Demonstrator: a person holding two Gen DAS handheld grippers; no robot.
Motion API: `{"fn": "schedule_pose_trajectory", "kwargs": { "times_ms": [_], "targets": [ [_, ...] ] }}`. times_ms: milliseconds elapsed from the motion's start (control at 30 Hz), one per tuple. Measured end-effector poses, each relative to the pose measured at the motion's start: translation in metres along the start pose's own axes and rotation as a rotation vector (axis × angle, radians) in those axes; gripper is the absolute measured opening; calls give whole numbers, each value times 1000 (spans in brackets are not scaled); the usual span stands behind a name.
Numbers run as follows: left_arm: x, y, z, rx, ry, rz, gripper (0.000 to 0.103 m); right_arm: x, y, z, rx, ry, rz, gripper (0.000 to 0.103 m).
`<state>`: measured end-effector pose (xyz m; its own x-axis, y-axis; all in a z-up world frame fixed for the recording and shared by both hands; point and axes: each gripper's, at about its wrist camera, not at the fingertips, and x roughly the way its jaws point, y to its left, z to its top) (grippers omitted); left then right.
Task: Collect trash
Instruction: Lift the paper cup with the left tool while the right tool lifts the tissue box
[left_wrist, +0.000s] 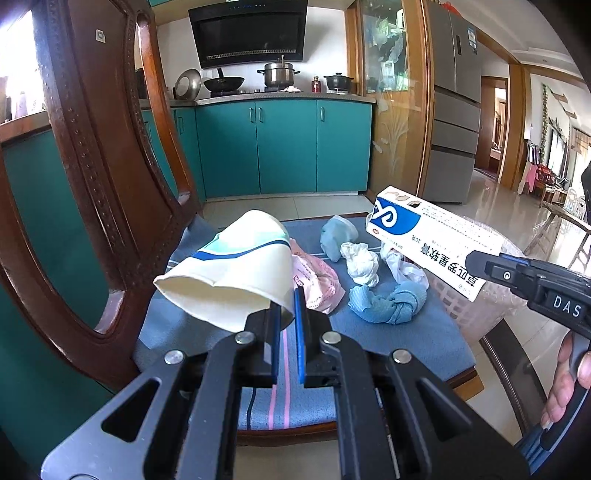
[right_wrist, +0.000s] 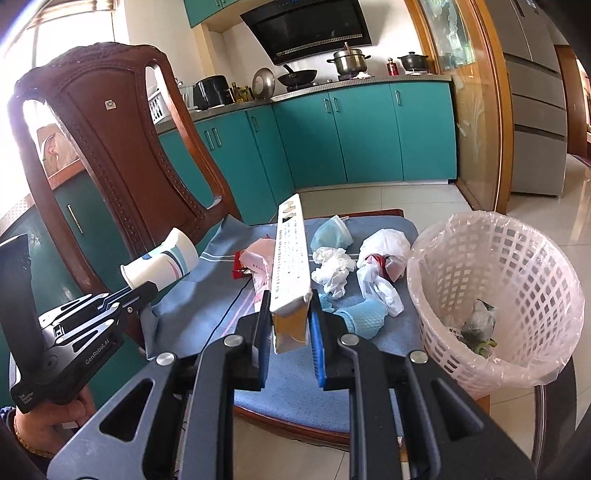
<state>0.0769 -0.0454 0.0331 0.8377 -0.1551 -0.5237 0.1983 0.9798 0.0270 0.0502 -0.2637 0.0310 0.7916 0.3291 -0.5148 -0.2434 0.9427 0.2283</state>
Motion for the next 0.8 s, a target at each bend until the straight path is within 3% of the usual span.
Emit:
{"fn": "schedule_pose_trajectory", "kwargs": {
  "times_ms": [800],
  "targets": [
    [3, 3, -1, -13, 6, 3, 8, 3, 3, -2, -1, 6, -4, 19]
  ]
}}
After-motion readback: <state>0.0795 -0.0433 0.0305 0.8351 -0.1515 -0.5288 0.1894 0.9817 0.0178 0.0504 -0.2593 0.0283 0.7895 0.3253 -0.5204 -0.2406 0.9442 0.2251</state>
